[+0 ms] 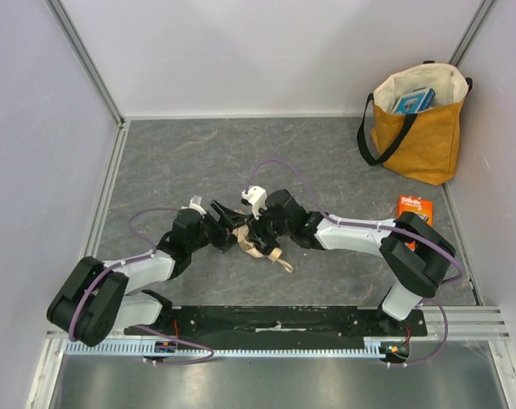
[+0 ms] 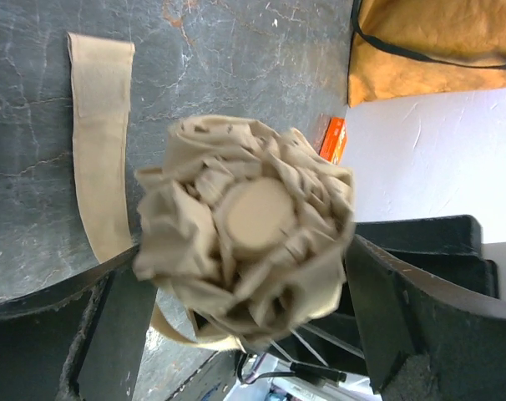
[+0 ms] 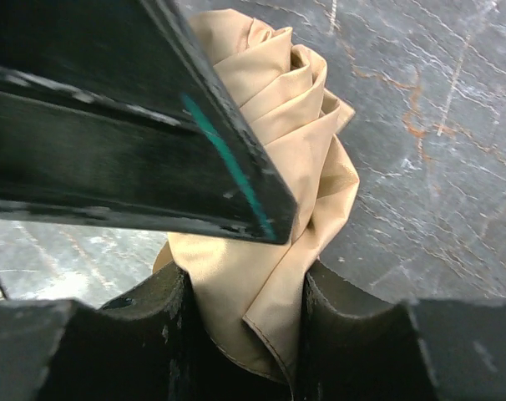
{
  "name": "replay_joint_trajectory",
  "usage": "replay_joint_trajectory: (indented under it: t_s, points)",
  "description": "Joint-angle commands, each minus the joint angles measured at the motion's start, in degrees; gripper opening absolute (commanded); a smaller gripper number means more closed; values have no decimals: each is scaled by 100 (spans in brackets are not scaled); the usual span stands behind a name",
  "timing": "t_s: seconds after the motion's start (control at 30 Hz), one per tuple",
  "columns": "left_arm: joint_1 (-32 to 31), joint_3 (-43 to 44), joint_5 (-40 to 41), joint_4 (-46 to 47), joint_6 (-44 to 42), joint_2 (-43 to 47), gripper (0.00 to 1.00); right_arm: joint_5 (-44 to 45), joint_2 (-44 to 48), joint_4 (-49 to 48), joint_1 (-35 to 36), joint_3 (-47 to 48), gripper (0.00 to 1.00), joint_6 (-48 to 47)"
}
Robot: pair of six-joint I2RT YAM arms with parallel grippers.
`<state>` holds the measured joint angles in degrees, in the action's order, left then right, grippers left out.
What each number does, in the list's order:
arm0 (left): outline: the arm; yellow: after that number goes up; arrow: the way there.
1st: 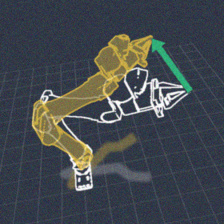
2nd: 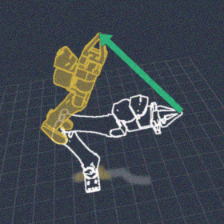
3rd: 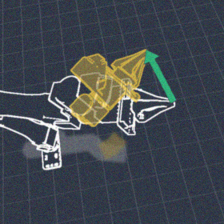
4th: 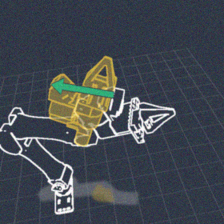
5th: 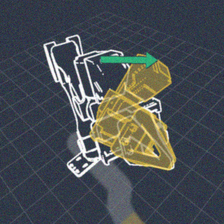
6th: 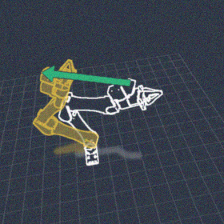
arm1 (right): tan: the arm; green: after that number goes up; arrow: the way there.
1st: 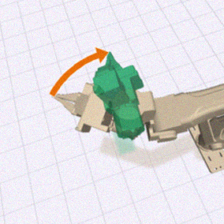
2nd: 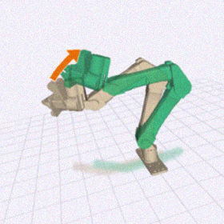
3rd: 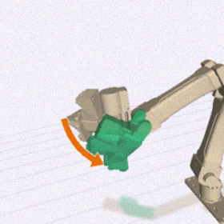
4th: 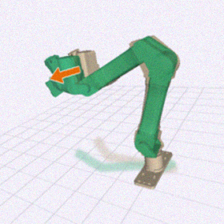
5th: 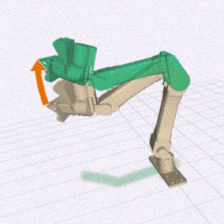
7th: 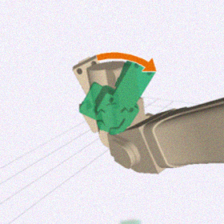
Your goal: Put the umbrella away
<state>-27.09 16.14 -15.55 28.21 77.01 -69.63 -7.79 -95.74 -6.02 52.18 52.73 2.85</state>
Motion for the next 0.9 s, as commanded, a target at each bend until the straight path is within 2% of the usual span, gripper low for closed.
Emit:
replay_joint_trajectory:
  t_s: [0.0, 0.3, 0.53, 0.63, 0.8, 0.87]
  points:
    - [-16, -58, -317, 1002, -275, -332, 93, -951, 460, -839, -94, 36, 0, 505]
    - [-33, 108, -133, 844, -538, -78, 90, -1812, 575, -1015, -235, 194, 0, 971]
    - [-33, -111, -27, 1529, -582, 2, 79, -2595, 346, -1358, -490, 238, 0, 1762]
    - [-42, -190, -53, 1863, -538, -51, 68, -2780, 206, -1446, -543, 299, 0, 1973]
    - [-42, -261, -9, 2215, -582, 45, 37, -2894, 179, -1533, -543, 255, 0, 2053]
    - [-42, -296, 43, 2277, -652, 142, 29, -2912, 196, -1472, -543, 238, 0, 2018]
